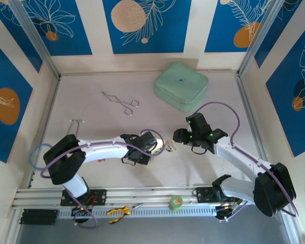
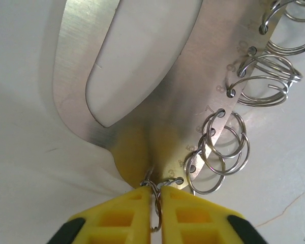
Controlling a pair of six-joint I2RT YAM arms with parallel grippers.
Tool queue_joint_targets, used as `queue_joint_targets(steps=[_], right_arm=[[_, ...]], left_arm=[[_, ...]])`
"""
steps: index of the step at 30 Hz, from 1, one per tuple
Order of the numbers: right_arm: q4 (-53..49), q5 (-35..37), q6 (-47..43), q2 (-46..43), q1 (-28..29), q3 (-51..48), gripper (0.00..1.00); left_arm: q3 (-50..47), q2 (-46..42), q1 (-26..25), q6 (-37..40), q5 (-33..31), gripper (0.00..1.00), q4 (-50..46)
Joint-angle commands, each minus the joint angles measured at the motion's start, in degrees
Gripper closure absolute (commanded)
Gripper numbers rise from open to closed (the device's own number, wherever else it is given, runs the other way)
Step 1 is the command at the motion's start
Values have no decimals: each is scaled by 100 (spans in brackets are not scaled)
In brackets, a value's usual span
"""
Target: Put the keys on the keyring
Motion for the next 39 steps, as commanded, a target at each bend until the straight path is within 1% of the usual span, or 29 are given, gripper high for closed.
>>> queue_joint_targets(steps=[1,4,11,15,18,22,27,31,35,39], right_arm=[[-93,-25,87,-98,-36,-14,43],[-87,-30,96,-107,-45,-16,43],[-84,-59,86,-134,-63,-32,43],[-77,-73,68,-142,-70,-43,43],[-49,-100,78,-129,-80,-70,43],[-1,-158,69,-75,-98,-63,44],[57,-343,-5,105,-107,15,46],[141,-531,-166,197,-97,82,46],[234,-592,-319,192,-92,133,46],[245,-591,-496,183,-89,252,46]], left_arm=[[1,30,-62,-21,-159,91,-145],[15,-31,-64,-20,-223,95,-186],[-17,-242,-65,22,-267,98,-118],[-179,-530,-72,262,-279,100,137],[-308,-686,-58,387,-335,100,229],[-344,-655,-59,506,-238,100,203],[-576,-718,-64,661,-81,100,623],[-864,-1058,-65,1052,-7,100,1188],[-1241,-1646,-64,1595,-347,100,1823],[-1647,-2085,-60,2435,-609,100,2599]])
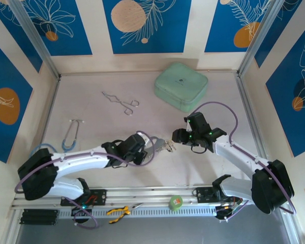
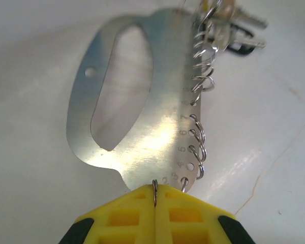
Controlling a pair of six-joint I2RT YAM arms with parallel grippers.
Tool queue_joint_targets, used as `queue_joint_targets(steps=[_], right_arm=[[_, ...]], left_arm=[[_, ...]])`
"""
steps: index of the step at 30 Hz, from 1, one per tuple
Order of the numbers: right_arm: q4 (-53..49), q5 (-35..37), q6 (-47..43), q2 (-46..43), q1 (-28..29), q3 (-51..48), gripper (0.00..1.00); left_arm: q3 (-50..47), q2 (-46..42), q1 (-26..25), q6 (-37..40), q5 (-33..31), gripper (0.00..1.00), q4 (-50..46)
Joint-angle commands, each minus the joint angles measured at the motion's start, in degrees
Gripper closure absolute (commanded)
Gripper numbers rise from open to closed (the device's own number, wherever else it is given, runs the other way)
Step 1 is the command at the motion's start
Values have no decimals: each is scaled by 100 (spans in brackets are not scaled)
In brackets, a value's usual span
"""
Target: Put the keys on the keyring
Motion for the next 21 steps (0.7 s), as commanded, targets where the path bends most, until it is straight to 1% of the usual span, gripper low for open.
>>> queue_joint_targets(steps=[1,5,9,11,13,16,19,21], right_arm=[[96,-167,-268,-16,-7,251,46],[147,-125,-481,-68,-18,368,46],[235,-24,-773,-209,-60,508,46],[314,-10,-978,-274,-84,586,46],[445,7,-1222,-315,-113,624,46],[688,78,-1595,-341,-119,691,46],[978,-39,-2016,-380,-114,716,48],[1158,-211,-2379,-441,-103,704,50]], left_arm=[[-314,-289,-63,1035,-342,100,1016],[-738,-433,-63,2000,-504,100,2093],[-1099,-529,-61,3196,-159,100,3350],[-1206,-525,-39,3677,-186,100,3903],[-1121,-498,120,3919,-53,100,4049],[-983,-461,615,3927,788,100,4183],[-937,-413,1215,3949,1811,100,4553],[-880,-374,1599,3833,2644,100,4890]])
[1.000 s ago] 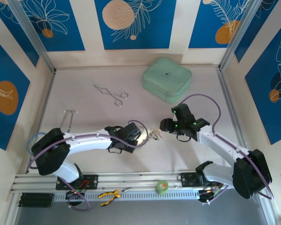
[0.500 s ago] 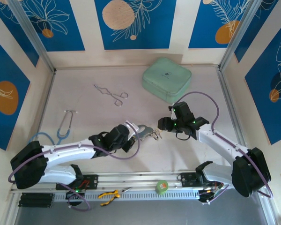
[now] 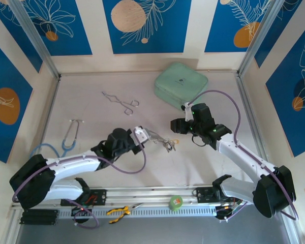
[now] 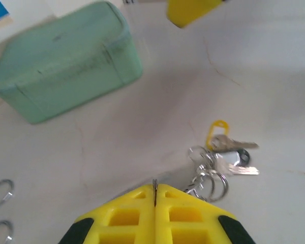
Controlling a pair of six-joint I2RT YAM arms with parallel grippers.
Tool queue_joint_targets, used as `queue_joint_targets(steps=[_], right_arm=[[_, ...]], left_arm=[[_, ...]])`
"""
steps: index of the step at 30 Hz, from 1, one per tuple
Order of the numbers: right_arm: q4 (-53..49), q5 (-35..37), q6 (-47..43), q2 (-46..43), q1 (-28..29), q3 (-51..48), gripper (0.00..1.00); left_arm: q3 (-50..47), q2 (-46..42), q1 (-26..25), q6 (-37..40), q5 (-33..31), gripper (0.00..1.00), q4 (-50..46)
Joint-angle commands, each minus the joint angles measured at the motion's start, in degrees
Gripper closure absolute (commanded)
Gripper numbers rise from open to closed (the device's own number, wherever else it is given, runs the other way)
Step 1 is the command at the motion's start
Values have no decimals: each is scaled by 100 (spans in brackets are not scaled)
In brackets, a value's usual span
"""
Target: Put the keys on the keyring
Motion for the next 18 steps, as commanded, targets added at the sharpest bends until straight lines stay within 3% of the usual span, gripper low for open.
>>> queue_joint_targets(steps=[1,3,12,18], right_arm=[[495,-326,-878,-226,0,148,51],[766,-582,-1371,-402,62,18,52],[2030,-1775,-4247,-1315,419,-1229,63],[1874,-2005,-4922,-1240,706,-1346,66]], left_arm=[[250,41,501,111,1757,100,1005],[268,64,670,93,2404,100,1349],[193,297,981,-87,3977,100,2341],[28,549,998,124,4873,100,2993]])
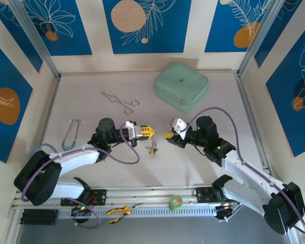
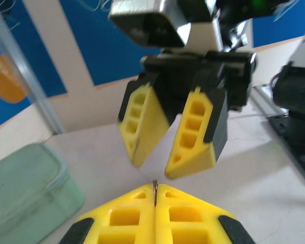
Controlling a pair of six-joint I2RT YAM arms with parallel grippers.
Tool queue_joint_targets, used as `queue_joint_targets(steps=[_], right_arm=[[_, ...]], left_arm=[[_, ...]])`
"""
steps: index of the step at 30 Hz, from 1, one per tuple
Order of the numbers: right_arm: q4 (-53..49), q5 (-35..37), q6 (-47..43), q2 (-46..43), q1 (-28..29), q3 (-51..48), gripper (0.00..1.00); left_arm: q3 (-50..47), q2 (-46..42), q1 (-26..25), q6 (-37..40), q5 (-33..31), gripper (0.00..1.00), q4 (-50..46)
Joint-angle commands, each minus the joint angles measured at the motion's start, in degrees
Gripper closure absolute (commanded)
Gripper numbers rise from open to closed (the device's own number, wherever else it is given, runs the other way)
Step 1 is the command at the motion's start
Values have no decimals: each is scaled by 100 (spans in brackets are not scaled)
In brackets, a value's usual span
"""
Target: Put the keys on the keyring
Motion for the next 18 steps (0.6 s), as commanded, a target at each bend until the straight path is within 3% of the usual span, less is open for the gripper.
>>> queue_joint_targets(steps=[1,18], right_arm=[[227,-533,-760,-12,138,-80,66],[526,-1133,-663,129,468,-124,76]], left_arm=[[-133,158,48,141,889,100,887],[-42,526,38,126,1413,100,1201]])
